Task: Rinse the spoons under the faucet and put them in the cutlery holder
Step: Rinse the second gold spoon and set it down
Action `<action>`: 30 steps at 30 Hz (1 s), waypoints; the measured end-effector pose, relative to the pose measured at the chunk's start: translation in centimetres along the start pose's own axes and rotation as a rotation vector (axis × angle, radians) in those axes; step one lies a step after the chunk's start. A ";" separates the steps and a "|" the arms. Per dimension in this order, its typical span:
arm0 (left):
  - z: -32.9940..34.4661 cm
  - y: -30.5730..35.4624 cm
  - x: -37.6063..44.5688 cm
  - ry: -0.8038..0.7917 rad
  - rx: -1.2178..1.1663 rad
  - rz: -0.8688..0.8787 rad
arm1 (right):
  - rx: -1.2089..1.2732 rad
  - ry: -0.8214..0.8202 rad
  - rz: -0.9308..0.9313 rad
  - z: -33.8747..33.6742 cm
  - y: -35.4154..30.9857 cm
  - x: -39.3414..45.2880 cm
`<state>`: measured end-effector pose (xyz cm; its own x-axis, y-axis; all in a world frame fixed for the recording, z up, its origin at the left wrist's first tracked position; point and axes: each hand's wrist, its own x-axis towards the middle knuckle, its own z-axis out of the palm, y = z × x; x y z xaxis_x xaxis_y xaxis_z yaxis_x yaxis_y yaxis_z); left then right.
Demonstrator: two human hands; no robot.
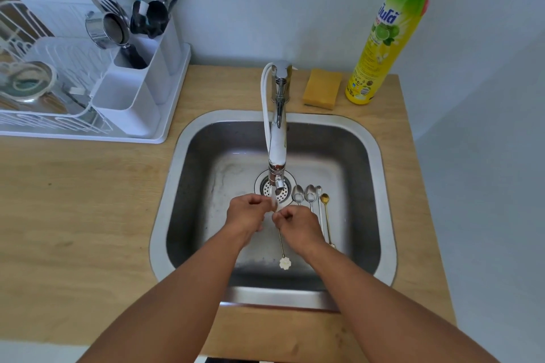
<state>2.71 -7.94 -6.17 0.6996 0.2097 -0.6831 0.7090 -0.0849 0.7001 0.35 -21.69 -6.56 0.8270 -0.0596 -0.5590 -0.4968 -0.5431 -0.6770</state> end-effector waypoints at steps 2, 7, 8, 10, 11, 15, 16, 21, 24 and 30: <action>0.4 -0.2 -0.2 -0.012 -0.029 0.018 | -0.010 -0.002 -0.037 -0.1 0.2 -0.2; 0.8 -0.9 -0.5 0.035 -0.028 0.044 | 0.032 -0.035 -0.042 -0.3 0.4 -0.2; 0.8 -1.1 -0.5 0.056 -0.018 0.048 | 0.039 -0.040 -0.038 -0.3 0.3 -0.1; 0.9 -1.5 -0.7 0.076 -0.029 0.059 | 0.030 -0.048 -0.041 -0.4 0.1 0.1; 1.0 -1.7 -0.9 0.072 -0.064 0.055 | 0.019 -0.055 -0.046 -0.4 0.0 0.2; 1.2 -2.1 -1.4 0.084 -0.194 -0.015 | -0.005 -0.105 -0.062 -1.0 -0.2 0.4; 1.1 -2.1 -1.4 0.093 -0.198 -0.024 | -0.007 -0.120 -0.069 -1.1 -0.2 0.5; 1.4 -1.5 -1.2 0.104 -0.249 -0.026 | -0.051 -0.152 -0.128 -1.1 -0.3 0.2; 1.9 -0.9 -1.0 0.145 -0.268 -0.022 | -0.059 -0.124 -0.146 -0.8 -0.8 0.1; 2.5 -0.8 -1.0 0.129 -0.267 -0.044 | -0.044 -0.095 -0.149 -1.0 -1.2 -0.3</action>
<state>1.68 -10.53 -6.61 0.6393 0.3308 -0.6941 0.6783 0.1827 0.7118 0.98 -21.81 -5.13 0.8612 0.1027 -0.4978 -0.3565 -0.5760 -0.7356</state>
